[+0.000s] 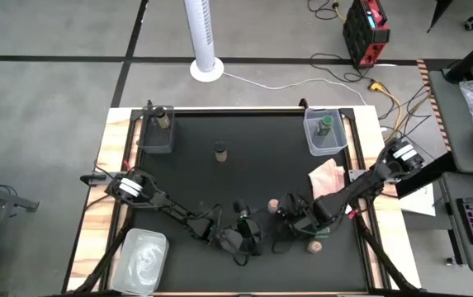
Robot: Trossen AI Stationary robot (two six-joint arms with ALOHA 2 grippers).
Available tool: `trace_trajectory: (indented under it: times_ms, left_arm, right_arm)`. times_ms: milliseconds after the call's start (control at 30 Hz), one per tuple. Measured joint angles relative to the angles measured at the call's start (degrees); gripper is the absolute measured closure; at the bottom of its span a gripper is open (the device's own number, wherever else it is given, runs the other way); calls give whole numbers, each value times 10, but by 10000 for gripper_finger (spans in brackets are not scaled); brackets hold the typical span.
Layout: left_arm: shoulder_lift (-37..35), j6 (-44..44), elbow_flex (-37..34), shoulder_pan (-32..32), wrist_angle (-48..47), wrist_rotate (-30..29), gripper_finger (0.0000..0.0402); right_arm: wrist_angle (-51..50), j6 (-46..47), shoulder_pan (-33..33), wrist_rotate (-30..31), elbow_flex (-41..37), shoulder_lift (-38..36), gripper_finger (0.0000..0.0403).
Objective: Sort spices by type
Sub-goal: Put the top brown spice bottle into the white bin
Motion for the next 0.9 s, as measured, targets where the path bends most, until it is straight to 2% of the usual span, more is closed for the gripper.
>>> trace_trajectory:
  times_ms: [133, 333, 467, 600, 767, 900]
  left_arm:
    - [-2, -9, -6, 1, -3, -8, 135]
    - [-3, -12, -13, 3, -3, -17, 135]
    - [-3, -12, -15, 5, -5, -18, 135]
    - [-3, -12, -17, 4, -7, -17, 135]
    - [-3, -2, -18, -6, -13, -15, 135]
    - [-9, 5, -18, -23, -31, -19, 135]
  right_arm:
    - [-19, -22, 2, -27, 34, 18, 390]
    - [-176, 17, 1, -22, 79, 2, 390]
    - [-225, 35, -15, 25, 73, -4, 390]
    - [-145, 15, -37, 64, 41, 6, 390]
    - [24, -54, -44, 53, -2, 35, 390]
    - [88, -73, -32, 42, -4, 44, 390]
